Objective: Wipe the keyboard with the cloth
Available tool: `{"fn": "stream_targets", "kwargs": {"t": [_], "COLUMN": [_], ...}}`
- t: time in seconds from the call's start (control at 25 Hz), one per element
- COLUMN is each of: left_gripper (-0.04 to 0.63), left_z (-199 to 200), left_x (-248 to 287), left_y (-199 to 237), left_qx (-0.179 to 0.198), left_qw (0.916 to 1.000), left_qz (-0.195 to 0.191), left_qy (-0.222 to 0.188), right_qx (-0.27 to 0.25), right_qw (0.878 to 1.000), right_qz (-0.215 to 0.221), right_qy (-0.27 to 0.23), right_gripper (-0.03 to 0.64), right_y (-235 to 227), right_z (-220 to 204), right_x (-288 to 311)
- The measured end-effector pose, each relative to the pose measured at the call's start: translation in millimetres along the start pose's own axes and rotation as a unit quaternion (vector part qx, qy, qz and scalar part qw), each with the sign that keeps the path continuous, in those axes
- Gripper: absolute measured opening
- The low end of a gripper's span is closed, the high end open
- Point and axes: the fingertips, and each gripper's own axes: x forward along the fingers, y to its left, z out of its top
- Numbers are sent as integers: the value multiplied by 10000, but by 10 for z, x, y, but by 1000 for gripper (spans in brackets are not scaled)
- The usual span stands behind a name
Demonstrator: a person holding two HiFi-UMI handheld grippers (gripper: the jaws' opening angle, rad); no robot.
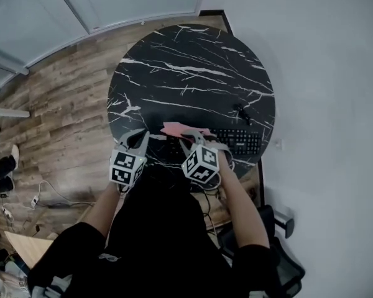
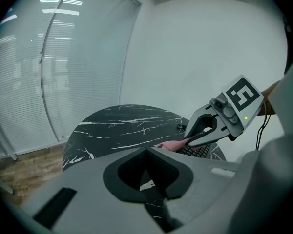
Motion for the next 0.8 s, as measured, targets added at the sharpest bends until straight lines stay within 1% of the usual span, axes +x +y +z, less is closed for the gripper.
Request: {"fn": "stream_targets", "kwargs": {"t": [0.12, 0.28, 0.44, 0.56, 0.72, 0.8], "left_gripper": [-2, -2, -2, -2, -2, -2], "left_z": [-37, -74, -140, -181, -232, -248], "left_x": [152, 343, 432, 496, 468, 441], "left_y": [130, 205, 211, 245, 261, 260], "left_qx": [-83, -85, -196, -234, -347, -384], "left_qw": [9998, 9989, 9981, 9980, 9979, 9979], "left_qz": [-136, -325, -396, -341, -171, -63], "left_qy": [149, 314, 428, 480, 527, 521], "right_qx": [39, -144, -248, -219, -116, -98], "right_qw": [9994, 9975, 9951, 9930, 9873, 9857], "right_qz": [246, 498, 837, 1090, 1503, 1616], "right_qy": [246, 489, 453, 410, 506, 473], "right_gripper": [12, 12, 12, 12, 12, 15], "right_y": [-21, -108, -97, -100, 13, 44], "right_z": [-78, -169, -150, -120, -166, -175], "right_x": [180, 401, 580, 752, 911, 927]}}
